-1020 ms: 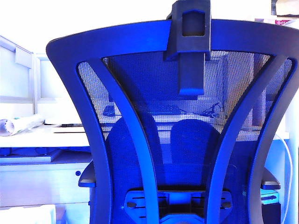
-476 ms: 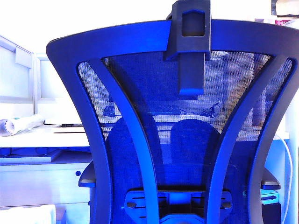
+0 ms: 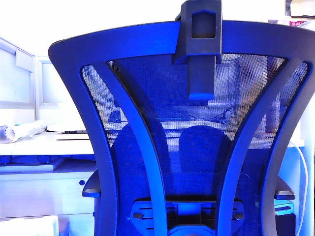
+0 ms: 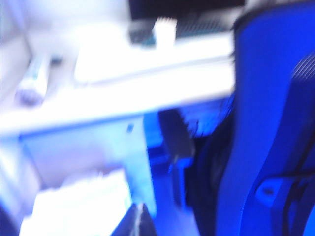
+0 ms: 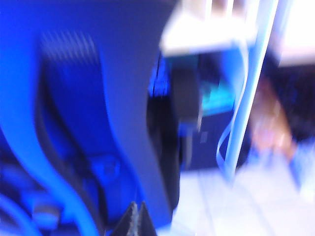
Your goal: Pull out the black chair under the table.
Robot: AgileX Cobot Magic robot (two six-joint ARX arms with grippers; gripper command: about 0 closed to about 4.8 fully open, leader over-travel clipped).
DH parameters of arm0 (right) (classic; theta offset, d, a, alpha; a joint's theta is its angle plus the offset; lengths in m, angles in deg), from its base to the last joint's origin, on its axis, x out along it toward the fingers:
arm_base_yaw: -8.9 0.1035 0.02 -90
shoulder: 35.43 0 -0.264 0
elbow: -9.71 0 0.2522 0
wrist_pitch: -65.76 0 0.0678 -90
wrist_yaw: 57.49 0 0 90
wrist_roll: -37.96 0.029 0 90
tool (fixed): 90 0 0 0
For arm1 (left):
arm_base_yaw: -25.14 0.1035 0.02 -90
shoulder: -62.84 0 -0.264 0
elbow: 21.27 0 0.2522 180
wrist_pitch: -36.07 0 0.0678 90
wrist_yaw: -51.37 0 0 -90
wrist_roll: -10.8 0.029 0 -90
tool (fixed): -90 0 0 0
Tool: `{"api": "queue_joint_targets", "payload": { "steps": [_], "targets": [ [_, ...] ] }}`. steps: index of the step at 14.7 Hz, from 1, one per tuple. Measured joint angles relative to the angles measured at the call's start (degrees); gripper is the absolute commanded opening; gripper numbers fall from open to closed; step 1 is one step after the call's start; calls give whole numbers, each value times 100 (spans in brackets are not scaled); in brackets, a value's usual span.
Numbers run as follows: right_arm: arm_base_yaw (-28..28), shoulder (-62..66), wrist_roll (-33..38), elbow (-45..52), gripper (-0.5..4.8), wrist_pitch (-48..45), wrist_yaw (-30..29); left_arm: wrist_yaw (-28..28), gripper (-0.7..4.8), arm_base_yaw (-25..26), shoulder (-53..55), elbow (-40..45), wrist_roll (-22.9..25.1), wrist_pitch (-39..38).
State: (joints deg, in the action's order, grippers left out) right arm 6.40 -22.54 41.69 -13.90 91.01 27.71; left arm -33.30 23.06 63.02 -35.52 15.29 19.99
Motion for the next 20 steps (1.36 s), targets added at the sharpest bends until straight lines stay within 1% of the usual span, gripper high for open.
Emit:
{"api": "queue_joint_targets", "payload": {
  "steps": [2,4,7,8,20],
  "targets": [
    [0,2,31,254,-6,11,-90,-138,-5,0,0,0,0,-330],
    [0,-2,33,365,-6,-24,-151,-157,-5,0,2,-2,0,-651],
    [0,0,35,723,-6,0,-190,-566,-4,0,13,-7,-2,-697],
    [0,0,33,844,-6,2,-238,-619,-4,0,13,-7,-2,-697],
    [0,-4,35,848,-5,-2,-258,-619,-4,0,13,-4,-2,-697]
  ]
}}
